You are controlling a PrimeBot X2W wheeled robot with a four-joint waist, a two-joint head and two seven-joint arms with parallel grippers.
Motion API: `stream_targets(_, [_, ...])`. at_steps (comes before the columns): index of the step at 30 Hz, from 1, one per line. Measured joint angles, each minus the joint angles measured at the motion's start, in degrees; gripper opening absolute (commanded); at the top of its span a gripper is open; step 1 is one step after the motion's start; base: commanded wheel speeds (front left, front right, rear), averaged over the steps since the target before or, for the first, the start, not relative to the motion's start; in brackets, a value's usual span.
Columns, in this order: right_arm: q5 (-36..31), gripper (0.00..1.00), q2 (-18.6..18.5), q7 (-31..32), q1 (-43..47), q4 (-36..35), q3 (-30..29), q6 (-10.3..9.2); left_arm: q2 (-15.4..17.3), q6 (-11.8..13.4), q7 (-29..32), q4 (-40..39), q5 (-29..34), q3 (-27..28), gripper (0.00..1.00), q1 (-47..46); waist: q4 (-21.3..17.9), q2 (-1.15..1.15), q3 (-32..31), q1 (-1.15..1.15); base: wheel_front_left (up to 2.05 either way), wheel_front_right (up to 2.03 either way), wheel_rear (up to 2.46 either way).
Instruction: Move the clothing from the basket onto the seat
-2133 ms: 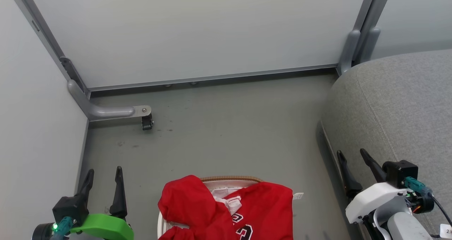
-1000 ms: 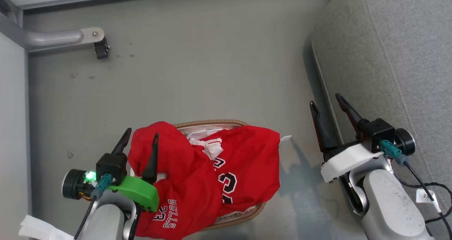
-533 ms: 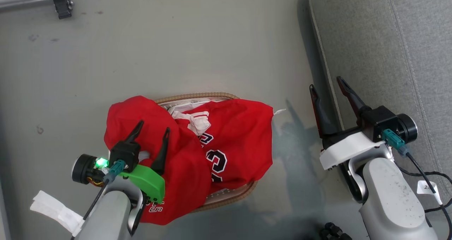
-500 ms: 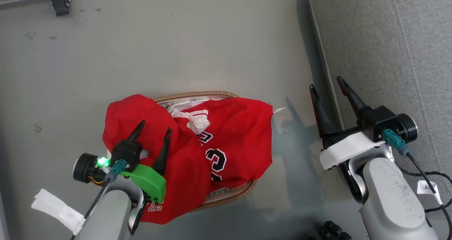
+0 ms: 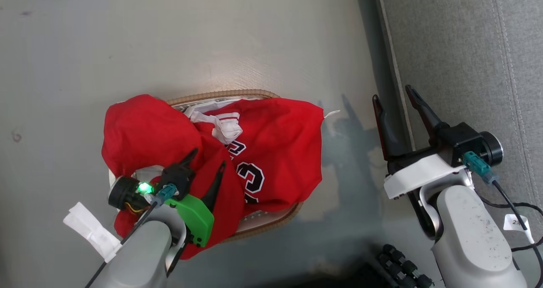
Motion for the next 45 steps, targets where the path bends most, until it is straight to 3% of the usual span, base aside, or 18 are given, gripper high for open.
stream_targets(10, [0.66,1.0,-0.02,0.0,-0.3,-1.64,-0.77,0.0,1.29,0.0,-0.02,7.59,-7.13,-7.79,1.0,-4.59,-1.54,0.0,4.4,0.0,0.0,0.0,0.0])
stream_targets(26, [0.75,1.0,-0.01,0.0,-1.19,-3.13,-0.26,0.0,1.48,0.0,-0.02,15.61,-16.68,-15.03,1.0,-11.1,-2.27,0.0,9.37,0.0,0.0,0.0,0.0])
stream_targets(27, [0.75,1.0,0.0,0.0,-1.36,-3.13,-0.16,0.0,1.52,0.0,-0.02,15.96,-17.11,-15.56,0.89,-11.24,-2.32,0.0,9.42,0.0,0.0,0.0,0.0])
stream_targets(28, [0.75,1.0,-0.01,0.0,-1.51,-3.13,-0.12,0.0,1.58,0.0,-0.02,16.17,-17.47,-15.85,0.29,-11.27,-2.35,0.0,9.42,0.0,0.0,0.0,0.0])
stream_targets(29, [0.75,1.0,-0.02,0.0,-1.63,-3.12,-0.08,0.0,1.69,0.0,-0.02,16.36,-17.8,-16.19,0.0,-11.33,-2.37,0.0,9.39,0.0,0.0,0.0,0.0])
stream_targets(45, [1.97,1.0,0.01,0.01,-1.89,0.34,1.21,0.0,1.9,0.0,-0.02,16.46,-22.86,-16.69,0.0,-7.65,-2.65,0.0,1.53,0.0,0.0,0.0,0.0])
